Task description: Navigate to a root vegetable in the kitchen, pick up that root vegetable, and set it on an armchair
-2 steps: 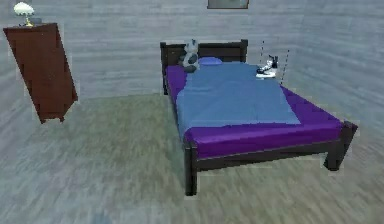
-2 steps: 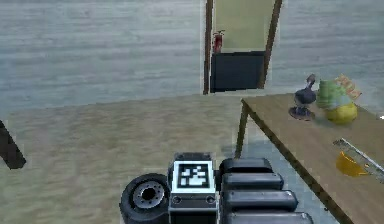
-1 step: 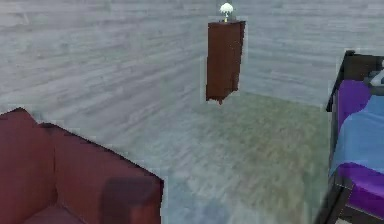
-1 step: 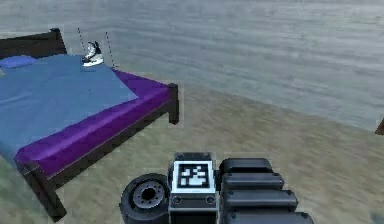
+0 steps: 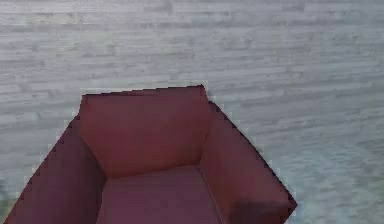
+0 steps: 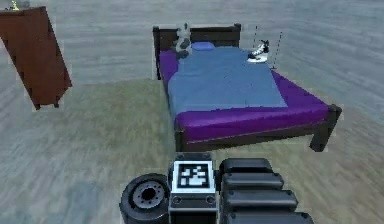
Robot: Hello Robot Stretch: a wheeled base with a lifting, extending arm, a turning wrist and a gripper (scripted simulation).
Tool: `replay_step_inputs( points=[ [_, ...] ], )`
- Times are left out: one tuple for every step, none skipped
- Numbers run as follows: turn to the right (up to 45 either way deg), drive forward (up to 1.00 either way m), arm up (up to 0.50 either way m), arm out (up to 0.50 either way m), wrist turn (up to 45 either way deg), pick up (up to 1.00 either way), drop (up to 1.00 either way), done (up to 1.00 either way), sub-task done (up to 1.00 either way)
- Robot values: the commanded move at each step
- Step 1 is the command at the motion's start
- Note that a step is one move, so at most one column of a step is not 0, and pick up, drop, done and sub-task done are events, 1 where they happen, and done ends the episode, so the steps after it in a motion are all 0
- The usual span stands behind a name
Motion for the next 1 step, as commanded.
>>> replay_step_inputs(
  points=[
    [-24.0, 0.00, 0.00, 0.00, 0.0, 0.00, 0.00, 0.00, 0.00]
  ],
)
